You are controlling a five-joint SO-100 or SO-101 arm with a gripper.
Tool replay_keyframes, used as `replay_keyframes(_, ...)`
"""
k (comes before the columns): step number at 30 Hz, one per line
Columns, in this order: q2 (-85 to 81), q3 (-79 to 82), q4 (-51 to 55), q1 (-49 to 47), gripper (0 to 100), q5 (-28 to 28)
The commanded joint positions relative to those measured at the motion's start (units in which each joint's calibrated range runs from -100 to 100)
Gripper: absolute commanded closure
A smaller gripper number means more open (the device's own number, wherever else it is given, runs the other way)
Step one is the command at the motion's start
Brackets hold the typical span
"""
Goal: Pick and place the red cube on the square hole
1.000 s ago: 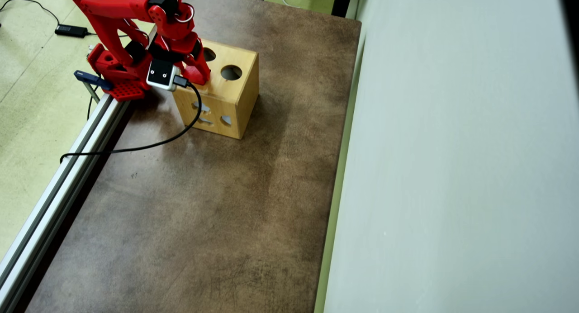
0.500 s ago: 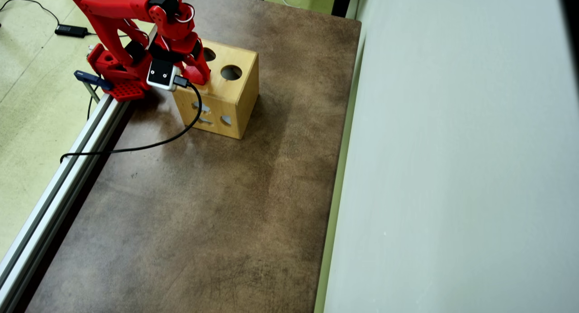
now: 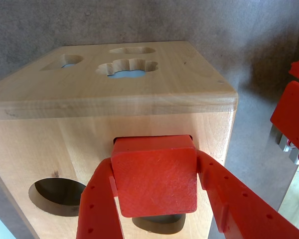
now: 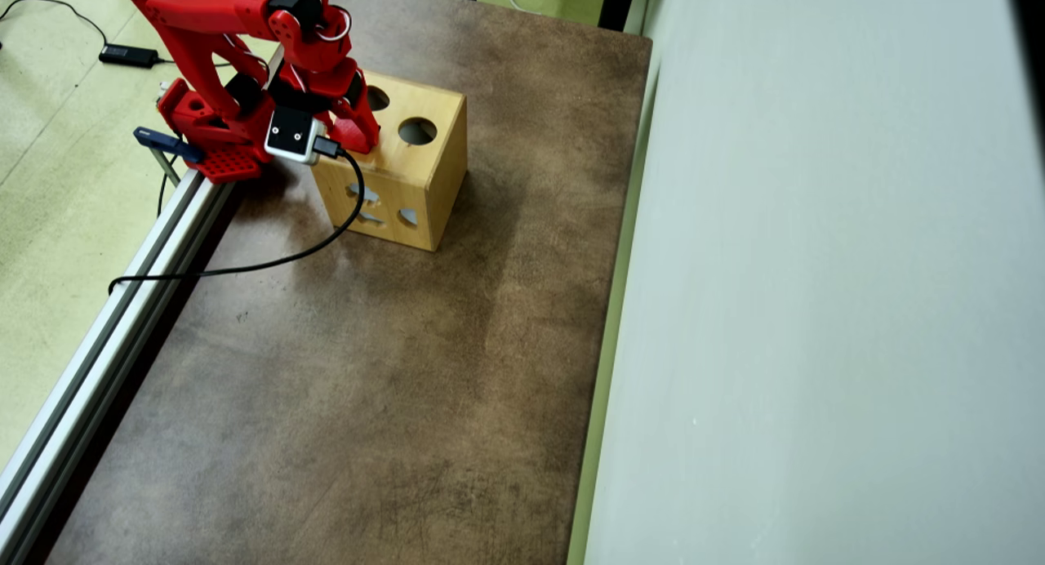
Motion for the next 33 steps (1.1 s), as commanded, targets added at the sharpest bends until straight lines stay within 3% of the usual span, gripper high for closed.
replay_keyframes(1,0.6,0.2,0.4,1.0,81,0.1)
replay_keyframes(8,0.3,0.4,1.1,1.1,38,0.1)
replay_keyframes(14,-0.3,0.4,1.1,1.1,17,0.1)
replay_keyframes(33,-4.4,-0.4,1.1,1.1,16,0.1)
